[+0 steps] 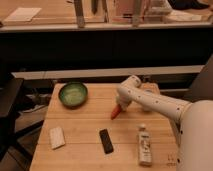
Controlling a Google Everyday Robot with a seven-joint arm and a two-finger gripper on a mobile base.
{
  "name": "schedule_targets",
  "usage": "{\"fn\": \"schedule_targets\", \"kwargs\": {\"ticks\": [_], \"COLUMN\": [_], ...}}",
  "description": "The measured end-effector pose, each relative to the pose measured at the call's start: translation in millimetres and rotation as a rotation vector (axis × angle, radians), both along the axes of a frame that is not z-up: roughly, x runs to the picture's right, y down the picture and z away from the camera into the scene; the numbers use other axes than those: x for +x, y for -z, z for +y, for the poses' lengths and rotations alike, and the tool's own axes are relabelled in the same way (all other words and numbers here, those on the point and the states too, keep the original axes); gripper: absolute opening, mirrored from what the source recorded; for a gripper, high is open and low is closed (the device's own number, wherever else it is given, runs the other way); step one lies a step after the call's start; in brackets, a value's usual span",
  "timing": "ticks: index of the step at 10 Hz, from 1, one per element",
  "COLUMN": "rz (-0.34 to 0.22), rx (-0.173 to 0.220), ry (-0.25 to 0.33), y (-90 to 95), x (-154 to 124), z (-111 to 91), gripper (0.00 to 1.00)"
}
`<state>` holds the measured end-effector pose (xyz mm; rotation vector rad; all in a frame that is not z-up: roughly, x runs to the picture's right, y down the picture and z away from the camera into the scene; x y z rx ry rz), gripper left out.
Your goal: Place the pepper on the white sponge
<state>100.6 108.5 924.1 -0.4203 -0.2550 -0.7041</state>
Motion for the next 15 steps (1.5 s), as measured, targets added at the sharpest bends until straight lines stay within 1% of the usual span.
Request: {"fn": "schedule_targets", "kwargs": {"ticks": [3, 6, 7, 9, 12, 14, 15], "rz": [-0.034, -0.044, -0.060, -0.074, -0.080, -0.101, -0.106], "rx": [0.012, 0.020, 0.025, 0.032, 0.046, 0.050, 0.052], "ry": [0.044, 0.062, 0.080, 0.102, 0.123, 0.146, 0.154], "y": [8.8, 10.7, 14.0, 17.6, 19.0, 20.2, 20.8], "x": [-24.8, -28.8, -44.2, -59.6, -62.6, -83.7, -87.4], "z": [-13.5, -19.2, -25.1, -32.1, -37.5, -41.1, -43.3], "gripper": [0.04, 0.04, 0.04, 0.04, 0.04, 0.04, 0.04]}}
